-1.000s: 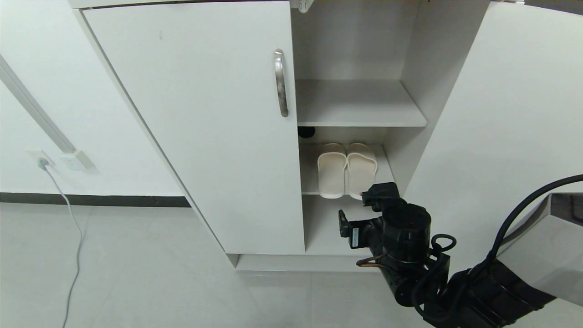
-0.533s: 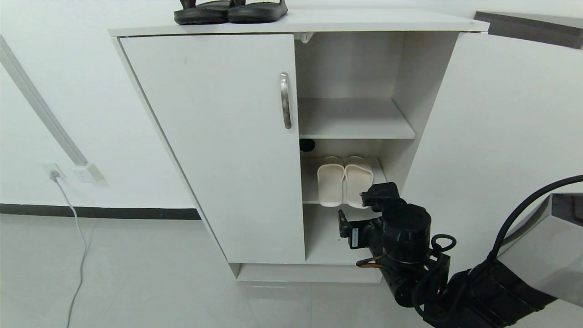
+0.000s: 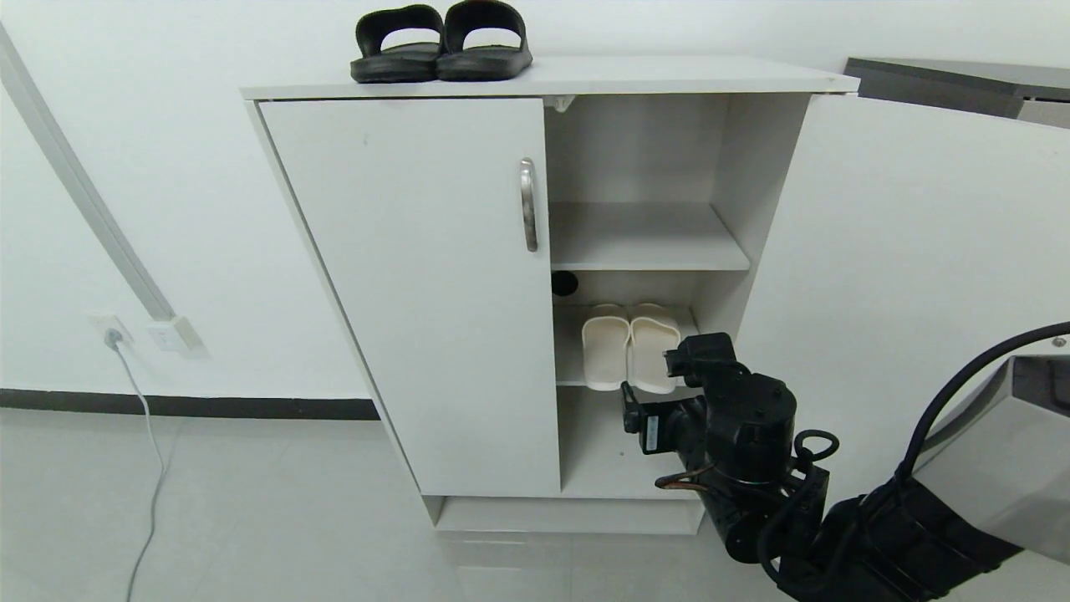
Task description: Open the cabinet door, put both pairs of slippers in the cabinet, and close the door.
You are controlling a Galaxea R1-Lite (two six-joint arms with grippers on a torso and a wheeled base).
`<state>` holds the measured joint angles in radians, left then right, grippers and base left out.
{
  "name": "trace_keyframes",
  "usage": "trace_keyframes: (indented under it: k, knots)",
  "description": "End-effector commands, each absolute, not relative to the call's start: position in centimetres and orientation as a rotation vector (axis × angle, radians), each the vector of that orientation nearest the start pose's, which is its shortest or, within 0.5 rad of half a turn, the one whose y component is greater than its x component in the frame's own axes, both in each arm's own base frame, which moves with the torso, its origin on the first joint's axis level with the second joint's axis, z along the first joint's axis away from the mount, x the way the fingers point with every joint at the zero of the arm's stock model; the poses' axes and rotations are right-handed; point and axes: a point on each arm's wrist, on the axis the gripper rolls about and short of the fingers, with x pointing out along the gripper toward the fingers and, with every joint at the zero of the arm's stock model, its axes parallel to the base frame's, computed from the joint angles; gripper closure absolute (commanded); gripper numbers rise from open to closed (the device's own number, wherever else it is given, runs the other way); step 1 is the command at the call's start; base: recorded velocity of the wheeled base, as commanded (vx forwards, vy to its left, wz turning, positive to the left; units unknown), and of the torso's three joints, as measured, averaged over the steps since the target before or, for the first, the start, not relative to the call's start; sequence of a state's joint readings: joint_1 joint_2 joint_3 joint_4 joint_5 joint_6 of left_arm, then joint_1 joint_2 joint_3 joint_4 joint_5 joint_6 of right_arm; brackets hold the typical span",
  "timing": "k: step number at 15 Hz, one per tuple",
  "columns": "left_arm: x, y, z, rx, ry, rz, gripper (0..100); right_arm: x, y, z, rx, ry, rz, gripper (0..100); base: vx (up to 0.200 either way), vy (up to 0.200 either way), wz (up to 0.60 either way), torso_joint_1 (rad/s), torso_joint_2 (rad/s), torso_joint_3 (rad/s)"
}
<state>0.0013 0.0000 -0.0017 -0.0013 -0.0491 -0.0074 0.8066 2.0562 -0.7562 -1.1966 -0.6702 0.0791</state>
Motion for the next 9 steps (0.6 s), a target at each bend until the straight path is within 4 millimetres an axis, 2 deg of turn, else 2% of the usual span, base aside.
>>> trace_keyframes:
  k: [1,4,9]
  knots:
    - [-2.29,-0.11,7.61,-0.008,-0.003,-0.048,100,25.71,24.83,10.53,0.007,0.085,0.135,0,0.000,0.000,0.00,0.000,0.00,0.000]
    - [-2.29,-0.11,7.61,-0.009,-0.003,-0.048,100,25.72,24.82,10.53,0.007,0.085,0.133,0,0.000,0.000,0.00,0.000,0.00,0.000]
    - [-2.29,-0.11,7.61,-0.011,-0.003,-0.046,100,25.61,24.72,10.33,0.001,0.092,0.134,0,0.000,0.200,0.00,0.002,0.00,0.002]
